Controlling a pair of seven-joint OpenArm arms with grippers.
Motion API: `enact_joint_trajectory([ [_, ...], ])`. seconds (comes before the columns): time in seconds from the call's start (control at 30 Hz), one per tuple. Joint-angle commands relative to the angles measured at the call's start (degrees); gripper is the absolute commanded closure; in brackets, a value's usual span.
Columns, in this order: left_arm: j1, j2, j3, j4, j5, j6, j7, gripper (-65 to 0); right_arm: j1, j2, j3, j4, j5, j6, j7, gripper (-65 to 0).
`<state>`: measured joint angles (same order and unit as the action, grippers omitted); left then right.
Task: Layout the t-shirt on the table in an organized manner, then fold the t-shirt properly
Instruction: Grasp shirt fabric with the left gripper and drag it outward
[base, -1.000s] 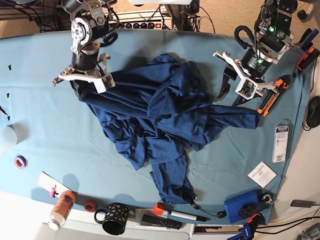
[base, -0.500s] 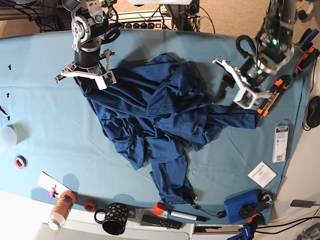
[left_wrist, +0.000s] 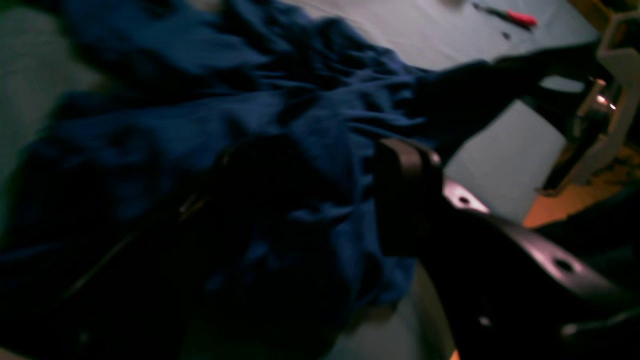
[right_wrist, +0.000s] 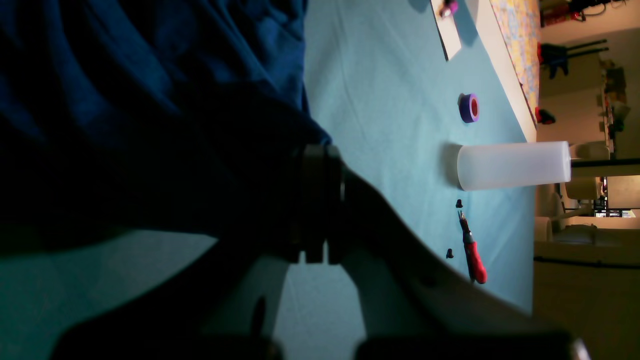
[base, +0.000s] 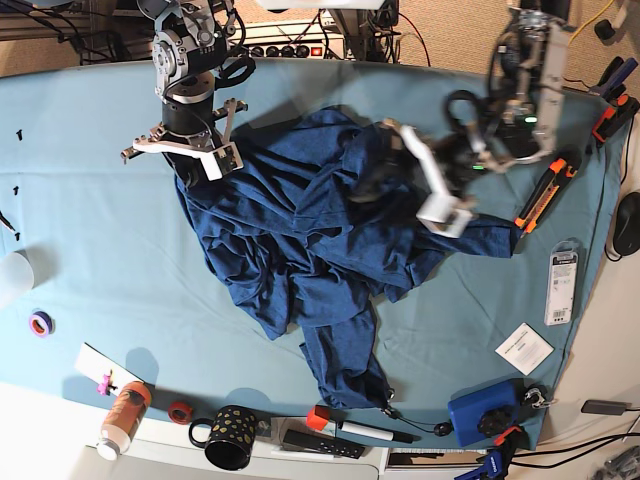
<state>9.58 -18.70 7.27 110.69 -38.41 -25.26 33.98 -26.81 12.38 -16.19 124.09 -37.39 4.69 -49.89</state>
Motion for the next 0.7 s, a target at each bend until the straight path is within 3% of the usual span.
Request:
enact_joint_trajectory([
  [0.0,-1.42,0.09,1.36,0.98,0.61,0.63,-1.49,-36.4,0.15,0.28,0.15,1.16,-0.57,-0.61,0.96,0.0],
  [0.23,-7.02,1.92,10.43,-1.90,14.27,8.48,-2.34,-36.3,0.15,0.28,0.15,1.16,-0.57,-0.61,0.66,0.0],
  [0.3,-8.57,1.88,10.99,-4.55,14.84,9.84,-2.29,-36.3,0.15,0.28,0.17,1.16,-0.57,-0.61,0.61,0.0],
  [0.5,-9.90,1.90,10.97,-11.17,11.21,9.07,-2.25,-35.4,0.15,0.28,0.17,1.16,-0.57,-0.61,0.94,0.0],
  [0.57,-9.73,1.90,10.97,-11.47,9.92,8.70,-2.25,-27.4,0.15,0.28,0.15,1.16,-0.57,-0.61,1.11,0.0],
  [0.67,-9.73,1.86,10.78,-11.04,9.44,8.74,-2.27,0.0,0.31,0.31,0.17,1.16,-0.63,-0.61,1.18,0.0],
])
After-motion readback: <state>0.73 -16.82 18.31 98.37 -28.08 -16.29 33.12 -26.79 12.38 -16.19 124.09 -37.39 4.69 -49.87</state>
